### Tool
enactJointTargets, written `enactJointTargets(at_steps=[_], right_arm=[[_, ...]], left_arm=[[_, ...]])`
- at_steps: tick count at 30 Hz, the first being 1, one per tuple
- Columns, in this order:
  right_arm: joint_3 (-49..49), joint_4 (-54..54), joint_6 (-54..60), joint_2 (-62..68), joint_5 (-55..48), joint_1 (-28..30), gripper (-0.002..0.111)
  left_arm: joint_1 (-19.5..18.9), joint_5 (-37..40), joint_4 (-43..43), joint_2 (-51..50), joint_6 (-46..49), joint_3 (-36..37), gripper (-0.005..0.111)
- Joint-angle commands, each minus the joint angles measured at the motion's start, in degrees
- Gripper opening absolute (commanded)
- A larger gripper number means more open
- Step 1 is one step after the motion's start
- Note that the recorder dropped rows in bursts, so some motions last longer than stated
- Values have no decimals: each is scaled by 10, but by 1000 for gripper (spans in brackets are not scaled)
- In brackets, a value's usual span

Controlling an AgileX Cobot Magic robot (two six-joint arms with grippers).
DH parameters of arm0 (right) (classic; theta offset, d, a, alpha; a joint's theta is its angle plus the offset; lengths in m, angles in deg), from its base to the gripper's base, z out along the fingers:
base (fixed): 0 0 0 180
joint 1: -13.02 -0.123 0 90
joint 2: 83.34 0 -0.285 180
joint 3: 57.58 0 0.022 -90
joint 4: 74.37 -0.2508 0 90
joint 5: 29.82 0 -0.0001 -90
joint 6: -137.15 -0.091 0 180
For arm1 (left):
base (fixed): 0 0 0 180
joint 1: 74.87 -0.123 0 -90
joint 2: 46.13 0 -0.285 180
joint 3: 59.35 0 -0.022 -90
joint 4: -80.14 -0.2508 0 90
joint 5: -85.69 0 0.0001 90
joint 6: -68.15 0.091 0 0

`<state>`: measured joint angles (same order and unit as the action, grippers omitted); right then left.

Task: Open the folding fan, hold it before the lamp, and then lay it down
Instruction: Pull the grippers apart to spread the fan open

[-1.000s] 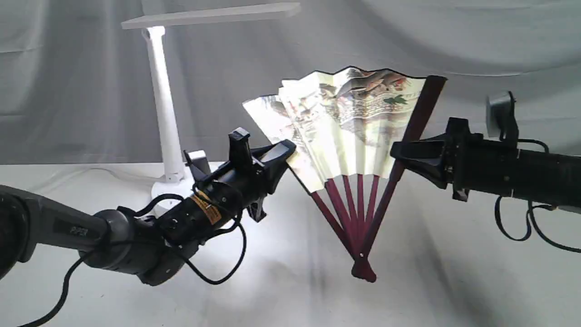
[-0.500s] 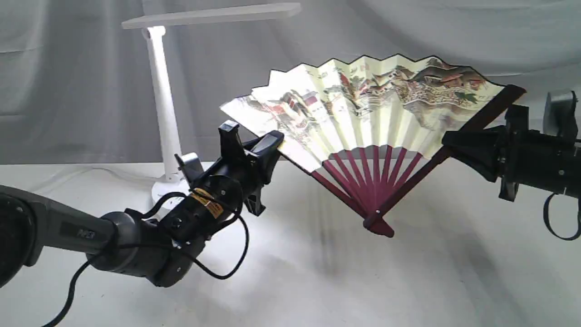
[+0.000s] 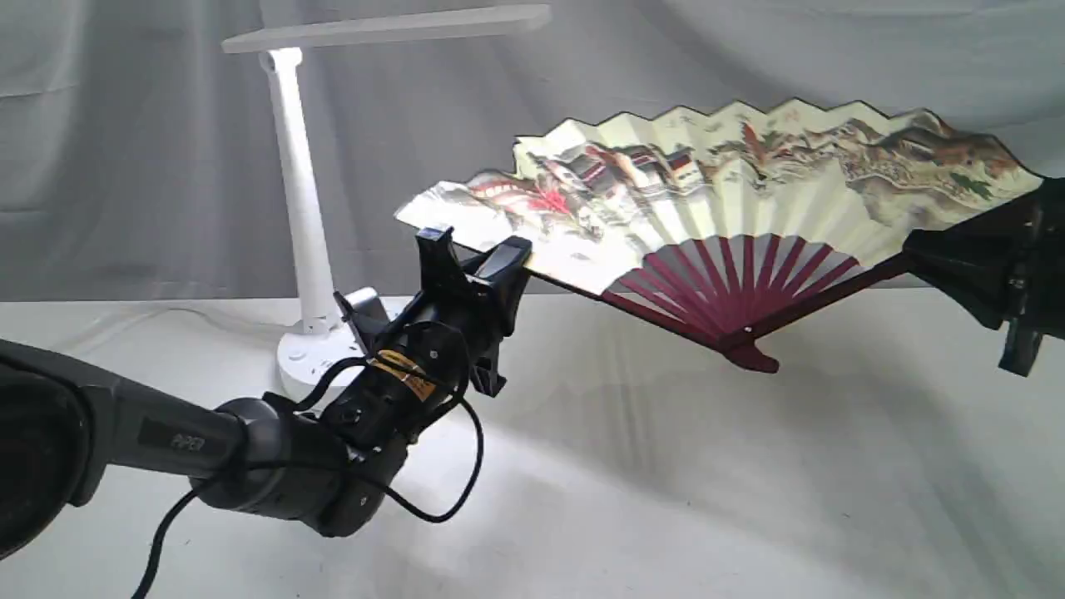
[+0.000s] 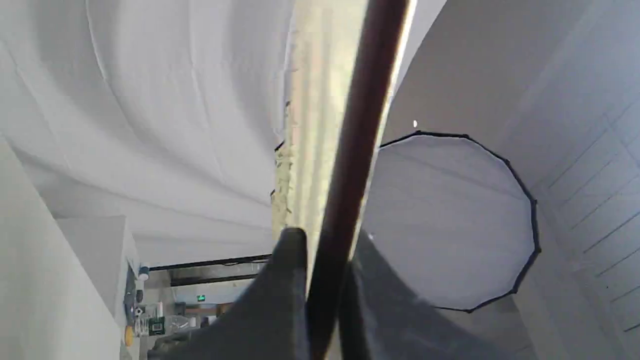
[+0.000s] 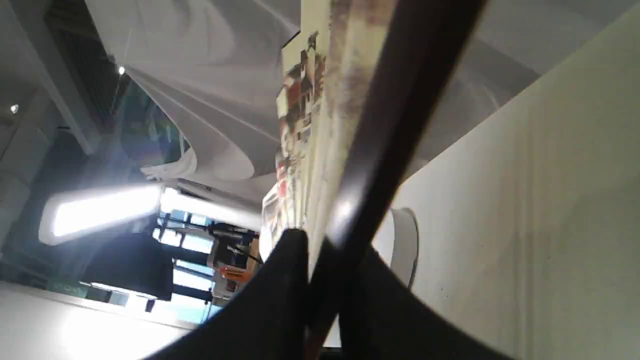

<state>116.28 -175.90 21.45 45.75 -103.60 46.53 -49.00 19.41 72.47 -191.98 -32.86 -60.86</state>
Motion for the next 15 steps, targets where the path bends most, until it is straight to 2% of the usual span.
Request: enactJointTargets(at_steps=[1, 15], right_arm=[[0, 21, 9, 2, 40, 37, 0], [0, 47, -2, 2, 40, 73, 0]], left_arm=[[-9, -37, 60, 11, -20, -2, 0], [-2, -37, 73, 11, -18, -2, 0]])
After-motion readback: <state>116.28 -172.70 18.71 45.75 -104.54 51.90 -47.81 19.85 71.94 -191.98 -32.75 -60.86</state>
